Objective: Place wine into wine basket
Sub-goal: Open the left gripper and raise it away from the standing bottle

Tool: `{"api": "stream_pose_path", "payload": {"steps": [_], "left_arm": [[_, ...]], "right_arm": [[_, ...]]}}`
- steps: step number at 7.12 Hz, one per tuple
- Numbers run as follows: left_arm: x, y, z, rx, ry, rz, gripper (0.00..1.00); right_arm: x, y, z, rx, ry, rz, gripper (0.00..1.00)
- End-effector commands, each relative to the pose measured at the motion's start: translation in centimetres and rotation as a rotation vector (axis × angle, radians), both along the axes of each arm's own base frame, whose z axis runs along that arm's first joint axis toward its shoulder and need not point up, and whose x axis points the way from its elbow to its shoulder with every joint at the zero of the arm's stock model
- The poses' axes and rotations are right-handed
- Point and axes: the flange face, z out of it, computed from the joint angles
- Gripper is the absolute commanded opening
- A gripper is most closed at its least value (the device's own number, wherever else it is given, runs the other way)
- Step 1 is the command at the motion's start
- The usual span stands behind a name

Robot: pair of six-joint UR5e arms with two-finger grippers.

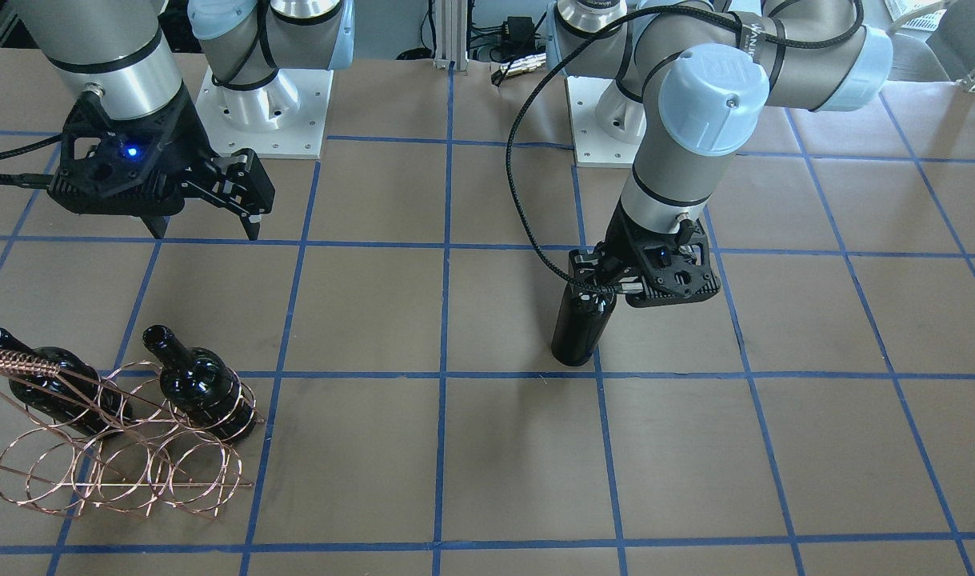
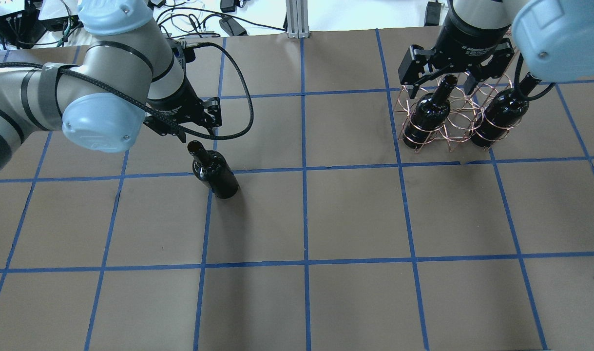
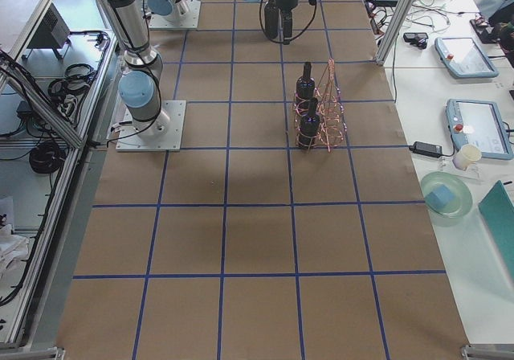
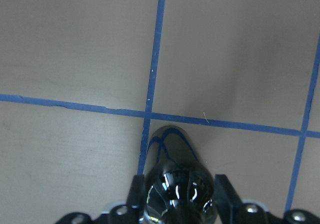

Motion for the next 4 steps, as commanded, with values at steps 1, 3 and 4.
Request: {"api": "stream_pose_path", "payload": {"steps": [1, 3, 4], "left_arm": [[-0.8, 0.3, 4.0, -0.034, 0.013, -0.015, 1.0], [0.6, -1.4, 11.8, -0.044, 0.004, 0.009, 1.0], [2.8, -2.3, 13.3, -0.066, -0.011, -0.028, 1.0]], "right_arm": [[0.0, 0.0, -0.1, 0.002, 0.0, 0.0, 1.0], [0.0, 0.0, 0.0, 0.0, 0.0, 0.0, 1.0], [0.0, 0.0, 0.1, -0.007, 0.0, 0.002, 1.0]]}}
